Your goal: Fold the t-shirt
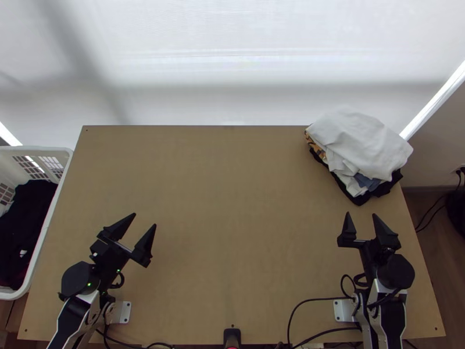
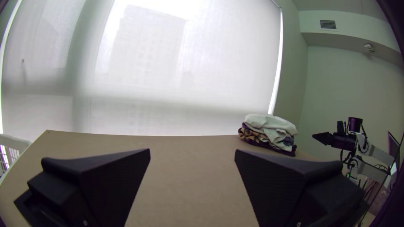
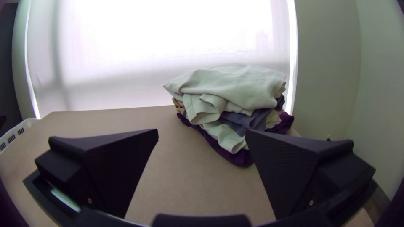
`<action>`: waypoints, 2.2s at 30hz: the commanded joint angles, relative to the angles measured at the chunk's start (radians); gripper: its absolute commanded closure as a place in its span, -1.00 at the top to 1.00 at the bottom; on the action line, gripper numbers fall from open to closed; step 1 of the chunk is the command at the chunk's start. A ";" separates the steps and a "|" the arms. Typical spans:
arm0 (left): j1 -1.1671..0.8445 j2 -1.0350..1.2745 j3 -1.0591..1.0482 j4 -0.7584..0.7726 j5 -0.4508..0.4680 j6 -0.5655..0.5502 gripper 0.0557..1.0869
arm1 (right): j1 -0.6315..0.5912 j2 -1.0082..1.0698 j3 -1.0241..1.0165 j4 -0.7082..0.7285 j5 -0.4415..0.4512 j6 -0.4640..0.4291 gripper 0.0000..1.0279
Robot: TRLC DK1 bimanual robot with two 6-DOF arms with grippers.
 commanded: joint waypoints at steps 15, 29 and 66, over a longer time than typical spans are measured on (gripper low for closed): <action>0.003 0.000 -0.042 -0.013 0.020 -0.019 0.90 | -0.001 0.004 0.001 -0.021 -0.001 0.014 0.91; -0.002 0.000 -0.042 -0.013 0.020 -0.021 0.90 | -0.002 0.004 0.001 -0.021 -0.001 0.014 0.91; 0.784 0.483 0.709 -0.459 -0.104 0.274 0.90 | -0.001 0.004 0.001 -0.021 -0.001 0.014 0.91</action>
